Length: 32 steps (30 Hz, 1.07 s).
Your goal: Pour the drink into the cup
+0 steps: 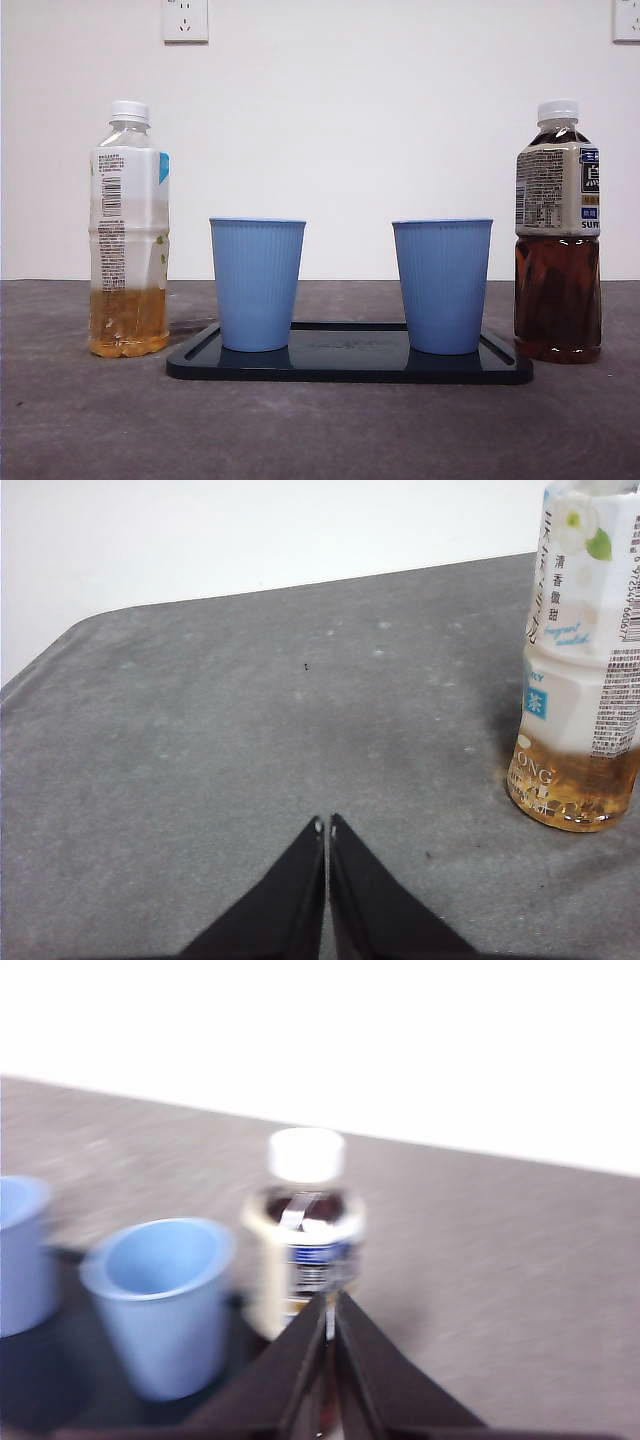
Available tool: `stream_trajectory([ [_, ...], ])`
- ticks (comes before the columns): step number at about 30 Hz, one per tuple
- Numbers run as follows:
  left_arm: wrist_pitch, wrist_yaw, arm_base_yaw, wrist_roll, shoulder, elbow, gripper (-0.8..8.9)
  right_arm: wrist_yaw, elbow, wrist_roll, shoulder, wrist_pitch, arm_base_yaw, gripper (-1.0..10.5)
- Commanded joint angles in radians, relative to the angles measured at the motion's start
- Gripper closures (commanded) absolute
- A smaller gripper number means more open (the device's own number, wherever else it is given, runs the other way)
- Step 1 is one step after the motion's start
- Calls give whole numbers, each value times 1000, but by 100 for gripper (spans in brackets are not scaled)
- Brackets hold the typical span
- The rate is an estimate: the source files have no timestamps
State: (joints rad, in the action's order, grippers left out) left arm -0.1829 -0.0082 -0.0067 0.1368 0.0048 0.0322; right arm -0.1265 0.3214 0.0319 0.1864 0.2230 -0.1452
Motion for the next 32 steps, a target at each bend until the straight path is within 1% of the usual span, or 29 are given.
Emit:
stream_trajectory([
  [1,-5,-1,2,-7,-2,-20,807,5,-75,29,-51,-100,35,938],
  [5,-5,-1,2,-7,-2,-20,807,6,-168,29,-114,-189,71,938],
  [9,-5,-1,2,-7,-2,-20,807,53,-232,27,-163,-240,91,938],
  [14,-5,-1,2,-7,-2,-20,807,104,-273,27,-183,-246,101,938],
  [18,-5,-1,2,-7,-2,-20,807,109,-308,24,-183,-245,105,938],
  [26,-5,-1,2,-7,-2,-20,807,109,-310,24,-183,-140,112,938],
  [30,-5,-1,2,-7,-2,-20,807,108,-310,20,-183,-56,113,938],
  [32,-5,-1,2,-7,-2,-20,807,108,-310,20,-183,-48,113,938],
])
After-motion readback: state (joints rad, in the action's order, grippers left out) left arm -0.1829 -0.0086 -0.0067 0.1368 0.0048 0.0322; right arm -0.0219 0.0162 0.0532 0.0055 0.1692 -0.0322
